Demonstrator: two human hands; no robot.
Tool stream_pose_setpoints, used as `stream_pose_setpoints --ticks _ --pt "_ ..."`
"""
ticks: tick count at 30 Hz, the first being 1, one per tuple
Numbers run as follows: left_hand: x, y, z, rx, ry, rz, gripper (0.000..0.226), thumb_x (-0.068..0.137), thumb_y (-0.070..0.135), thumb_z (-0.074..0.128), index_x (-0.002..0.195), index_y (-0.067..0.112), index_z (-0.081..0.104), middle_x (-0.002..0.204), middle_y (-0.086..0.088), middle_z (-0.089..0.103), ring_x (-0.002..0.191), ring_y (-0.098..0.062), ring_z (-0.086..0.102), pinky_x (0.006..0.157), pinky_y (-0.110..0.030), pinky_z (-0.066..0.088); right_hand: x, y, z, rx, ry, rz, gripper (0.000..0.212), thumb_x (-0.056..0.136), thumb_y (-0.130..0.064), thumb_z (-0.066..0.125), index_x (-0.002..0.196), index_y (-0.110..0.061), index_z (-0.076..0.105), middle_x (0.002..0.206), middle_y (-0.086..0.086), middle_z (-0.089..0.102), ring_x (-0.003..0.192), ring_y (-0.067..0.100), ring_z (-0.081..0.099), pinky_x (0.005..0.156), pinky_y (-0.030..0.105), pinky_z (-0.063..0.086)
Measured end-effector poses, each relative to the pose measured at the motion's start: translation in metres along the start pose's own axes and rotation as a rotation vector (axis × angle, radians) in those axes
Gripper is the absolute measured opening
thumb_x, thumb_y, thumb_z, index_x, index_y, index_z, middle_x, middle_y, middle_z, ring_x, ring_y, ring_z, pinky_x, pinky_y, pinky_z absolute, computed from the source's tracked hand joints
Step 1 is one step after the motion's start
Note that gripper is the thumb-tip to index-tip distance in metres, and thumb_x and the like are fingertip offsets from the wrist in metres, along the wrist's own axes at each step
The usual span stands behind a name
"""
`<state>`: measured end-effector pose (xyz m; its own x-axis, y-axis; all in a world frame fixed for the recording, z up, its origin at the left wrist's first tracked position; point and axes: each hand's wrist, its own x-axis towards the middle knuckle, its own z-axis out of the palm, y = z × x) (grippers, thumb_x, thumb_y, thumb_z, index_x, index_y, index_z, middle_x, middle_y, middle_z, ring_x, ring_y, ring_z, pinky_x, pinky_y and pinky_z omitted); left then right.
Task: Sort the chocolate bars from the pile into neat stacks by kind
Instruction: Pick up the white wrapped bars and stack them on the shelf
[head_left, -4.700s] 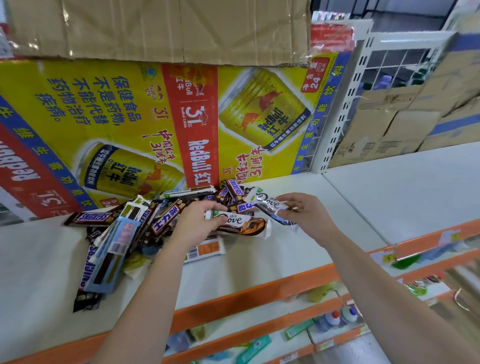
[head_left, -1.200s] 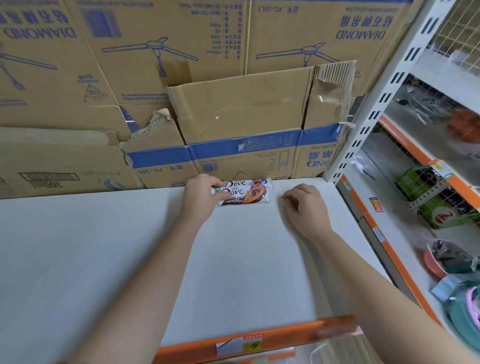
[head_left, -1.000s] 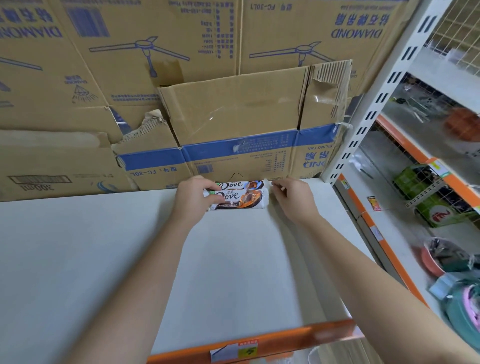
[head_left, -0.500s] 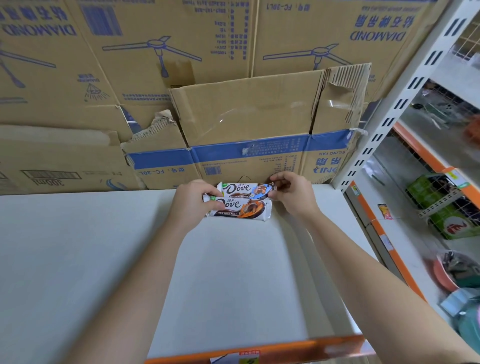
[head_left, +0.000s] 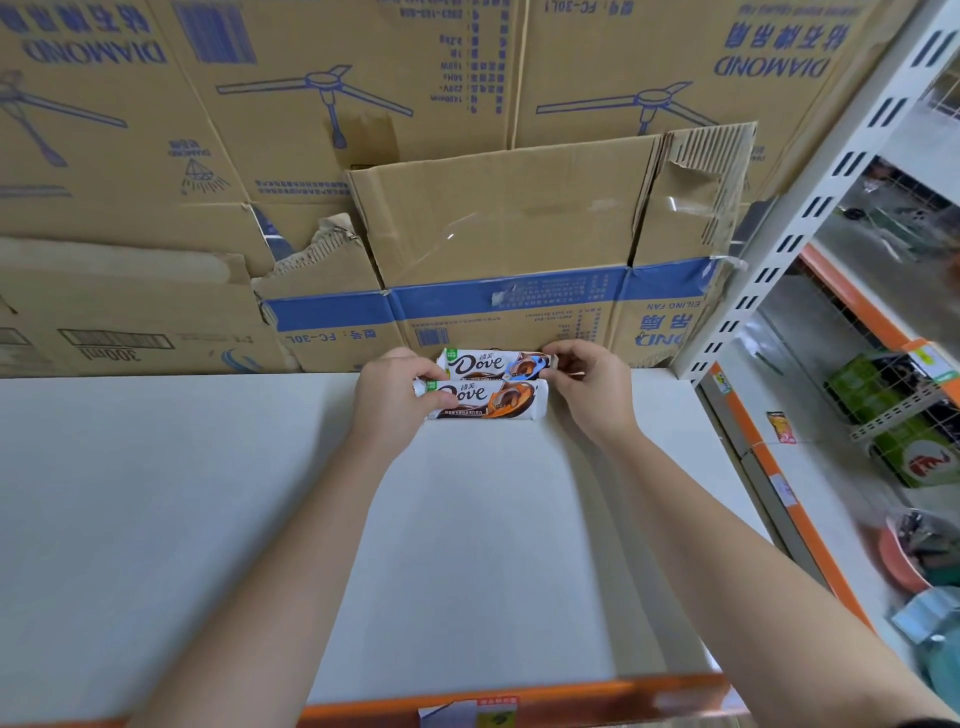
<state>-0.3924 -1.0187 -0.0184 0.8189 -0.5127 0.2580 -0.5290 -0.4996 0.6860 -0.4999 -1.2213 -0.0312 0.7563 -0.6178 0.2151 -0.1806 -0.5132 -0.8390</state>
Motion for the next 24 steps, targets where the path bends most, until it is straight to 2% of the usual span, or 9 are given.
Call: stream_pose_setpoints --ticks 4,8,10,13,16,20,24 --pt "0.001 0.005 0.008 0.004 0.048 0.011 0.027 0.065 0.020 0.085 0.088 0.010 0.074 0.088 -0.001 0.065 0.075 -0.011 0.052 0.058 -0.011 0.031 -0.007 0.002 -0.008 0.033 0.019 0.009 0.017 0.088 -0.012 0.062 0.103 -0.018 0.070 0.093 -0.008 0.070 0.085 0.007 0.062 0.074 0.017 0.048" --pt "0.005 0.011 0.019 -0.007 0.081 0.022 0.027 0.065 0.016 0.084 0.087 0.006 0.074 0.090 -0.006 0.065 0.076 -0.014 0.053 0.062 -0.020 0.033 -0.017 0.006 -0.019 -0.103 0.052 -0.017 0.026 0.086 -0.006 0.054 0.104 -0.021 0.067 0.090 -0.010 0.067 0.080 0.004 0.058 0.071 0.017 0.045" --pt "0.007 0.012 0.023 0.005 0.095 0.021 0.027 0.066 0.015 0.084 0.089 0.004 0.074 0.090 -0.009 0.062 0.076 -0.017 0.053 0.064 -0.023 0.035 -0.020 0.010 -0.024 -0.203 0.045 -0.044 0.021 0.085 -0.007 0.055 0.098 -0.017 0.068 0.082 -0.003 0.062 0.075 0.012 0.054 0.067 0.024 0.043" --pt "0.010 0.014 0.027 0.038 0.109 0.019 0.028 0.068 0.015 0.083 0.091 0.002 0.074 0.090 -0.011 0.062 0.077 -0.020 0.055 0.063 -0.025 0.037 -0.025 0.017 -0.030 -0.299 0.006 -0.102 0.013 0.083 -0.009 0.058 0.091 -0.013 0.068 0.082 0.000 0.059 0.075 0.016 0.052 0.067 0.030 0.042" --pt "0.011 0.016 0.030 0.045 0.129 0.014 0.028 0.067 0.016 0.083 0.089 0.003 0.073 0.091 -0.010 0.062 0.079 -0.023 0.057 0.064 -0.027 0.040 -0.029 0.021 -0.030 -0.326 -0.027 -0.135 0.011 0.083 -0.010 0.059 0.088 -0.011 0.069 0.084 -0.001 0.059 0.081 0.017 0.053 0.070 0.028 0.042" --pt "0.011 0.015 0.033 0.053 0.157 -0.017 0.027 0.067 0.019 0.084 0.086 0.007 0.070 0.095 -0.006 0.059 0.077 -0.014 0.050 0.065 -0.022 0.034 -0.030 0.023 -0.029 -0.355 -0.033 -0.153 0.011 0.083 -0.010 0.059 0.085 -0.012 0.070 0.086 0.000 0.064 0.085 0.018 0.054 0.071 0.024 0.039" --pt "0.010 0.012 0.033 0.098 0.137 -0.016 0.027 0.070 0.025 0.082 0.088 0.012 0.068 0.096 -0.003 0.055 0.078 -0.016 0.051 0.064 -0.026 0.039 -0.030 0.021 -0.028 -0.359 -0.037 -0.148 0.009 0.084 -0.013 0.060 0.085 -0.012 0.069 0.084 0.001 0.063 0.084 0.018 0.052 0.069 0.023 0.036"
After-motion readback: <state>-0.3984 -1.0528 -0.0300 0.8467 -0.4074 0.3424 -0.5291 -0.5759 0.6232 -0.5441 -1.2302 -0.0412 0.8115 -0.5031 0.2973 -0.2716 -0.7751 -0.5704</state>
